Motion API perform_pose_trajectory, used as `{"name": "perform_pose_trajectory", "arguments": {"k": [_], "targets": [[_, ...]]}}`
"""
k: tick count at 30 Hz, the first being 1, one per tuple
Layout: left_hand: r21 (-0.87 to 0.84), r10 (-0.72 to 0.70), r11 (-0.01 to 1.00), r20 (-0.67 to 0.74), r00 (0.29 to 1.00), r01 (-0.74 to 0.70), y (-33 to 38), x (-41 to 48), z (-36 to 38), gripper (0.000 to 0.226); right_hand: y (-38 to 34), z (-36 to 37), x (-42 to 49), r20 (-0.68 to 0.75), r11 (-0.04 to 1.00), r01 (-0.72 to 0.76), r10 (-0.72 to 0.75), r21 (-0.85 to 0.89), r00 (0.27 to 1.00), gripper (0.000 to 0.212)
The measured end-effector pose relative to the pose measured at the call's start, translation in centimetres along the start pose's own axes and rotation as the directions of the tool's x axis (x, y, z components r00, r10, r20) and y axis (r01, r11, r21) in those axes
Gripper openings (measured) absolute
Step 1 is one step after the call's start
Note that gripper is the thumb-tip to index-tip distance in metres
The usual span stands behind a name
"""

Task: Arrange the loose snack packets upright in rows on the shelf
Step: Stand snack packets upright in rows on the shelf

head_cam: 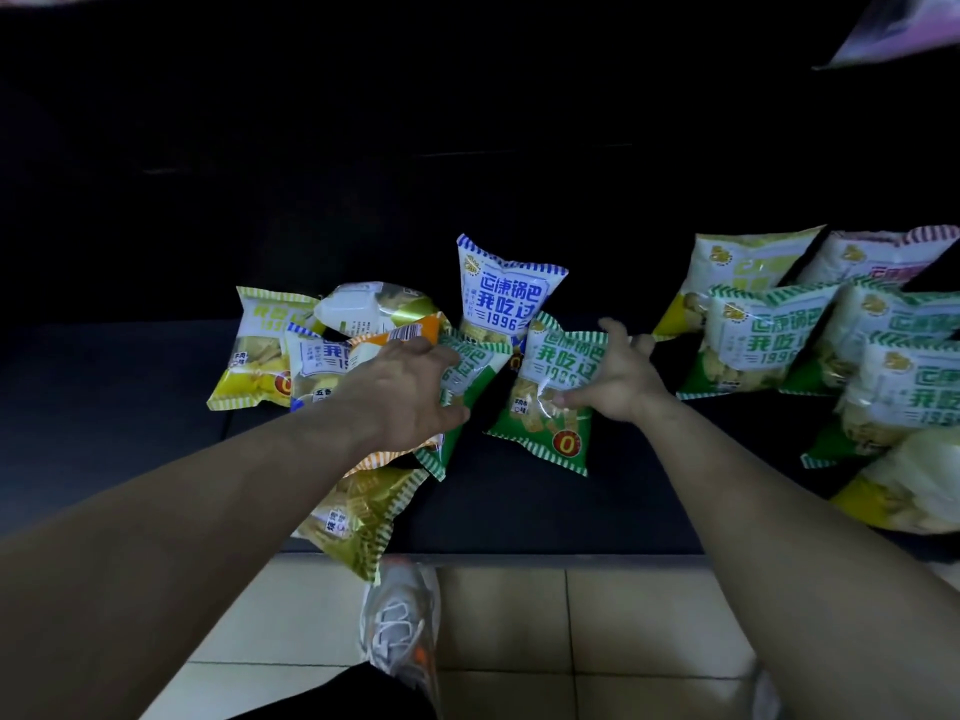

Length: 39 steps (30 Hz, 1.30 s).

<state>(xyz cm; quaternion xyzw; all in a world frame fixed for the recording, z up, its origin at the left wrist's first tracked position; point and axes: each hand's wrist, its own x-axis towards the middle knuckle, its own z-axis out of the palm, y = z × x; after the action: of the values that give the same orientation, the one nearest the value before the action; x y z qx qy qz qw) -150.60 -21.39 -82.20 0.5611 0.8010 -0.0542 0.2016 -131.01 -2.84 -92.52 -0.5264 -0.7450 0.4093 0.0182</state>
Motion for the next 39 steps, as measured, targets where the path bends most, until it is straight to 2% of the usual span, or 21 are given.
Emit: {"name": "perform_pose_trajectory", "arguments": {"k": [4, 9, 14, 17, 20, 25, 30, 32, 36, 39], "targets": [[-0.007, 0.005, 1.000, 0.008, 1.000, -0.005, 0.4, 0.0, -0.3, 0.075, -0.5, 0.0, -1.4, -0.033, 0.986, 0.107, -0.113, -0.128, 0.993, 0.093], [0.014, 0.042, 0.999, -0.001, 0.999, -0.042, 1.2, -0.8, -1.2, 0.071, -1.0, -1.5, -3.6, 0.030, 0.940, 0.176, -0.175, -0.294, 0.984, 0.076], [0.059, 0.061, 0.997, -0.037, 0.997, -0.058, 1.9, -2.4, -2.3, 0.064, -1.7, -3.4, -5.8, 0.084, 0.927, 0.212, -0.195, -0.309, 0.977, 0.055], [0.060, 0.065, 0.996, -0.060, 0.996, -0.062, 1.8, -3.4, -2.7, 0.058, -1.9, -3.3, -7.0, 0.142, 0.914, 0.226, -0.188, -0.338, 0.972, 0.063], [0.063, 0.040, 0.997, -0.049, 0.998, -0.037, 1.6, -4.2, -2.9, 0.056, -2.5, -2.5, -8.1, 0.216, 0.891, 0.262, -0.193, -0.370, 0.957, 0.092], [0.072, 0.030, 0.997, -0.057, 0.998, -0.026, 1.8, -4.8, -3.3, 0.057, -2.7, -1.8, -9.2, 0.288, 0.863, 0.315, -0.209, -0.394, 0.934, 0.075], [0.059, -0.002, 0.998, 0.008, 1.000, 0.002, 2.6, -4.4, -4.0, 0.072, -4.4, -2.3, -10.0, 0.356, 0.833, 0.333, -0.178, -0.443, 0.917, 0.082], [0.055, 0.086, 0.995, -0.082, 0.993, -0.082, 6.5, -8.2, -7.8, 0.082, -5.6, -8.2, -15.2, 0.278, 0.824, 0.323, -0.210, -0.466, 0.937, 0.083], [-0.089, 0.106, 0.990, -0.059, 0.993, -0.111, 7.8, -8.2, -7.5, 0.097, -7.1, -10.5, -15.9, 0.308, 0.761, 0.384, -0.251, -0.522, 0.918, 0.085], [-0.203, 0.162, 0.963, -0.094, 0.982, -0.178, 8.5, -8.4, -6.9, 0.097, -8.2, -12.2, -17.4, 0.293, 0.740, 0.422, -0.309, -0.524, 0.905, 0.085]]}}
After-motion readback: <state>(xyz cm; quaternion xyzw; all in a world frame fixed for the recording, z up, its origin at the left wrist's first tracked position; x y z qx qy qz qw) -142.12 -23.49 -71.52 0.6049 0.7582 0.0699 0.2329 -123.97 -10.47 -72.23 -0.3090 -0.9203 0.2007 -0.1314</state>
